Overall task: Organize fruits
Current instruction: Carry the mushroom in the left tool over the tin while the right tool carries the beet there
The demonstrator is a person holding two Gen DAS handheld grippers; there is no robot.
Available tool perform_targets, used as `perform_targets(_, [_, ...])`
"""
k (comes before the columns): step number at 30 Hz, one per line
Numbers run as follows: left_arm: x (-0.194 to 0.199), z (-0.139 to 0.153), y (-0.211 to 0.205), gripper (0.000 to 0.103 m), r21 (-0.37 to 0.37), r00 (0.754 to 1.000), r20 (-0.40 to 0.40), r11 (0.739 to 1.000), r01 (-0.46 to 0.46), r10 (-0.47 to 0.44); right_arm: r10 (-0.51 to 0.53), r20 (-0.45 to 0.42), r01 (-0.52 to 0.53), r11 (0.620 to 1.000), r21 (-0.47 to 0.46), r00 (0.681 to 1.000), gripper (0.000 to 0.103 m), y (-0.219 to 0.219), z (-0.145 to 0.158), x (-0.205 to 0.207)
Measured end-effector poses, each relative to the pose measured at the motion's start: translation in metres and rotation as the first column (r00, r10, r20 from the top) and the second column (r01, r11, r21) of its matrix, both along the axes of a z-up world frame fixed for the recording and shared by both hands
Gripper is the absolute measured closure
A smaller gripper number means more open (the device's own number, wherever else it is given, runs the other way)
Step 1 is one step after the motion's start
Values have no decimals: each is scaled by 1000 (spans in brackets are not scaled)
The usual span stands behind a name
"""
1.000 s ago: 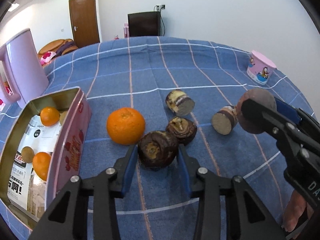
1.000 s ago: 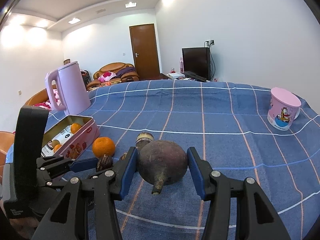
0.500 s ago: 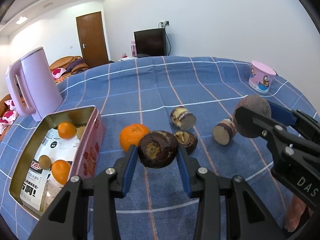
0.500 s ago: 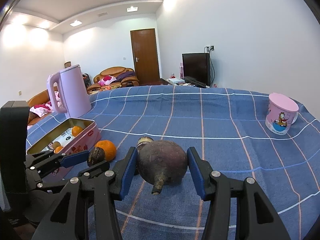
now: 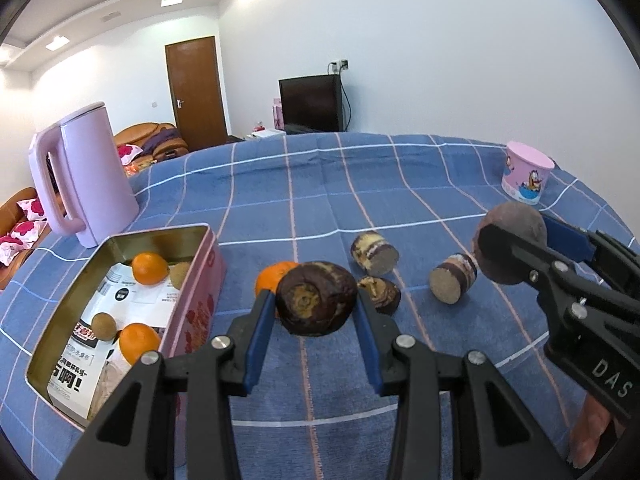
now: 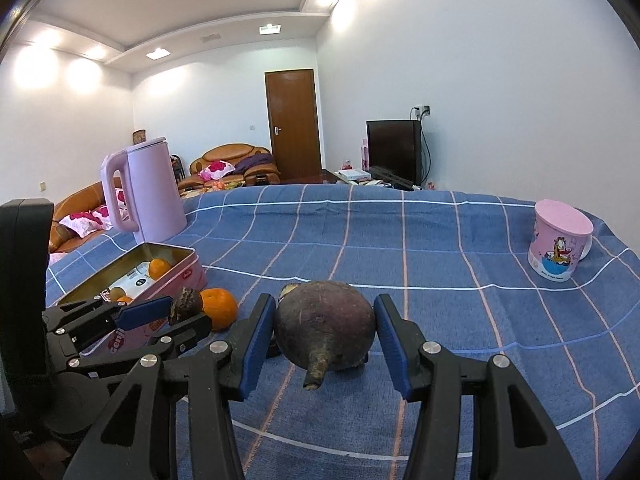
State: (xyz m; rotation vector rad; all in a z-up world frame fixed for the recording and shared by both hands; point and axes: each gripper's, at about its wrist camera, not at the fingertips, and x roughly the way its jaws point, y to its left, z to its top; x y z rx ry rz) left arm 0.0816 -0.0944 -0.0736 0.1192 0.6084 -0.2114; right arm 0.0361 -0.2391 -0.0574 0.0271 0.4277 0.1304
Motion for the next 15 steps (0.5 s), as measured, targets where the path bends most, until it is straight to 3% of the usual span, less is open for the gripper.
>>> perform_targets(15, [-12,7,4,61,-2,997,79,1000,-17,18,1,41,-1,1000,-6,999,50,1,4,-6])
